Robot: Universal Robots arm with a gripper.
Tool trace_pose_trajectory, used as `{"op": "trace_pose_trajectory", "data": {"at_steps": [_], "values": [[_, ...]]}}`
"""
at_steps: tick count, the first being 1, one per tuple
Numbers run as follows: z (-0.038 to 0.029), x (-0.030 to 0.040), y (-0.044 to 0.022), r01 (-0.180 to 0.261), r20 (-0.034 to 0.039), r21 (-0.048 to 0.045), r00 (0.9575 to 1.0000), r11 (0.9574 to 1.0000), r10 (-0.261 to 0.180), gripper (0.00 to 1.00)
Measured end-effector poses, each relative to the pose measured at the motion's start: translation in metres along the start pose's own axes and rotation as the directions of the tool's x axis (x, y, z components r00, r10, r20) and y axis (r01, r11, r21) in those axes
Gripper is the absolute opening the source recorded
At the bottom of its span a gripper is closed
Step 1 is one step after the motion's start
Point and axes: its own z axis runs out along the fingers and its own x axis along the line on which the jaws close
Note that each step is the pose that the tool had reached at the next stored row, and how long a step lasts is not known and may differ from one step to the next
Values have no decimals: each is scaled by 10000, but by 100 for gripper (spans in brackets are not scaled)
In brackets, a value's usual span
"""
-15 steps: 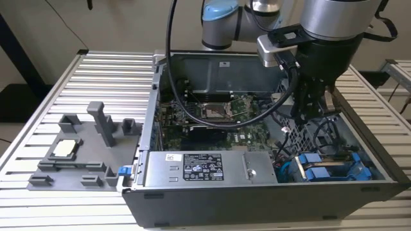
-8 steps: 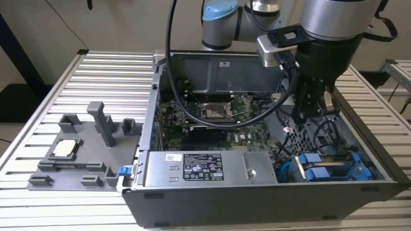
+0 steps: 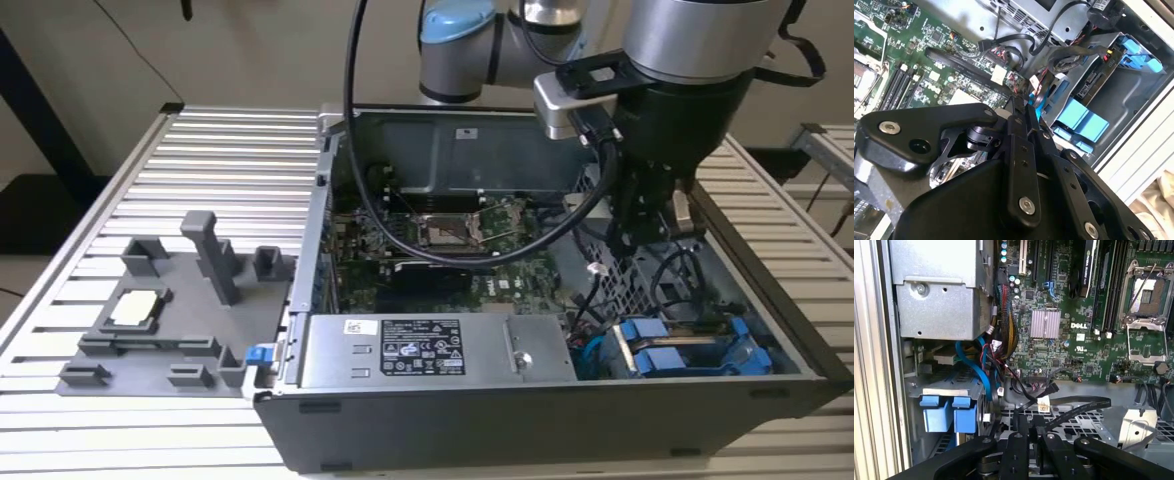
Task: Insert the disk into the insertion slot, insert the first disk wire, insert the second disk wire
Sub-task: 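Insert the second disk wire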
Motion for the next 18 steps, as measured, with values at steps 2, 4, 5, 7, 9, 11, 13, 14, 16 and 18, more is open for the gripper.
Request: {"op": "trace_pose_trajectory", "data": {"at_steps": [2, 4, 5, 7, 9, 11, 13, 14, 16, 18], "values": [[0, 0, 1, 0, 0, 0, 10000, 10000, 0, 16], [0, 0, 1, 1, 0, -1, 10000, 10000, -1, 16], [0, 1, 1, 0, 0, -1, 10000, 10000, 0, 16], [2, 13, -18, -2, -1, -29, 10000, 10000, 2, 16], [12, 44, -71, -5, 5, -122, 10000, 9999, 5, 16], [21, 79, -125, -8, 9, -225, 10000, 9997, 8, 16], [29, 121, -176, -13, 13, -340, 10000, 9994, 14, 16], [34, 141, -200, -15, 17, -395, 10000, 9992, 16, 16], [41, 186, -245, -18, 20, -511, 10000, 9987, 20, 16], [48, 234, -286, -25, 26, -636, 10000, 9980, 27, 16]]}}
